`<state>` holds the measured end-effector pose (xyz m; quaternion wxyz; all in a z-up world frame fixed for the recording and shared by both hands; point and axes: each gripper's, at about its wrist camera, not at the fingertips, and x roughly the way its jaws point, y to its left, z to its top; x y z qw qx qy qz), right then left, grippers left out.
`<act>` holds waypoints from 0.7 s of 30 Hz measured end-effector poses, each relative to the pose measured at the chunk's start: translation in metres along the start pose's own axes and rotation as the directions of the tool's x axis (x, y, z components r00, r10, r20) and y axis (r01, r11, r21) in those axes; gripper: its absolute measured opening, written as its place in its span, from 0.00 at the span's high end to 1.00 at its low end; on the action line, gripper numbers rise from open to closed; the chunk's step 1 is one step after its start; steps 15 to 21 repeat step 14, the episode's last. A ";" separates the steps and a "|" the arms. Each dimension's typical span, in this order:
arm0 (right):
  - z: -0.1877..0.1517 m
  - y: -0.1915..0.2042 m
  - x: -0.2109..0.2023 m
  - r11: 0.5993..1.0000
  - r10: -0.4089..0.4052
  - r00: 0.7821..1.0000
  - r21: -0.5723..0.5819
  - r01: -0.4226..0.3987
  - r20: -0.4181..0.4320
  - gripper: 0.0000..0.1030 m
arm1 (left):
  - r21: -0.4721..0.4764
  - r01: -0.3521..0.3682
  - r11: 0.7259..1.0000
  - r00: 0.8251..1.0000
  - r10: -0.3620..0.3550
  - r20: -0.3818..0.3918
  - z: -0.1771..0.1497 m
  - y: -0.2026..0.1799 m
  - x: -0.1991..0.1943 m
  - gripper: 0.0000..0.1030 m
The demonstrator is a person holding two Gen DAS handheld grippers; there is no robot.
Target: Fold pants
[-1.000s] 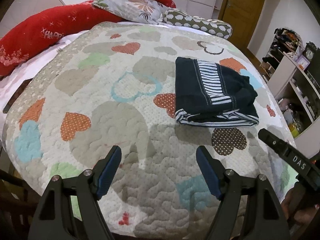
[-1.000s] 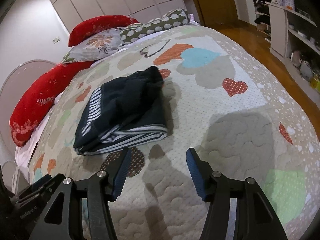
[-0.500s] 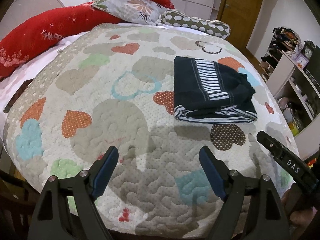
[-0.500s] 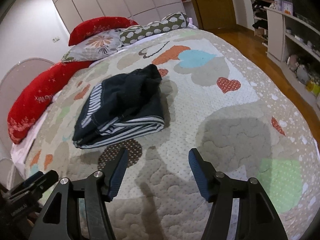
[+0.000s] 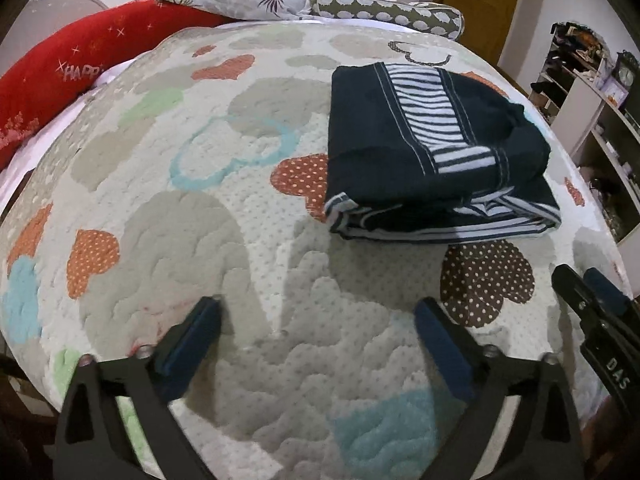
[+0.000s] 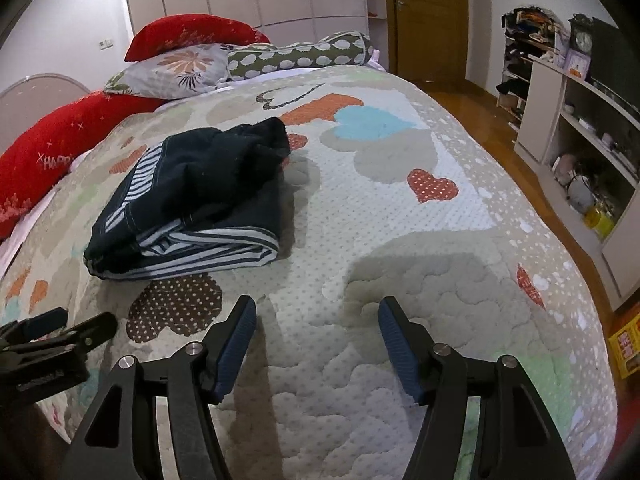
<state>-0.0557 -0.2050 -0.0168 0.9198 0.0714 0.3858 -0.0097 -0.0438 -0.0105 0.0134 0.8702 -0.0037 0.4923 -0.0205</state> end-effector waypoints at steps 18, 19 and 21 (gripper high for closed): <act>0.000 0.004 0.002 1.000 -0.010 1.000 -0.015 0.010 -0.002 0.27 | 0.012 0.027 1.000 0.999 -0.026 -0.040 0.005 0.005 0.008 0.00; 0.000 0.004 0.002 1.000 -0.010 1.000 -0.015 0.010 -0.002 0.27 | 0.012 0.027 1.000 0.999 -0.026 -0.040 0.005 0.005 0.008 0.00; 0.000 0.004 0.002 1.000 -0.010 1.000 -0.015 0.010 -0.002 0.27 | 0.012 0.027 1.000 0.999 -0.026 -0.040 0.005 0.005 0.008 0.00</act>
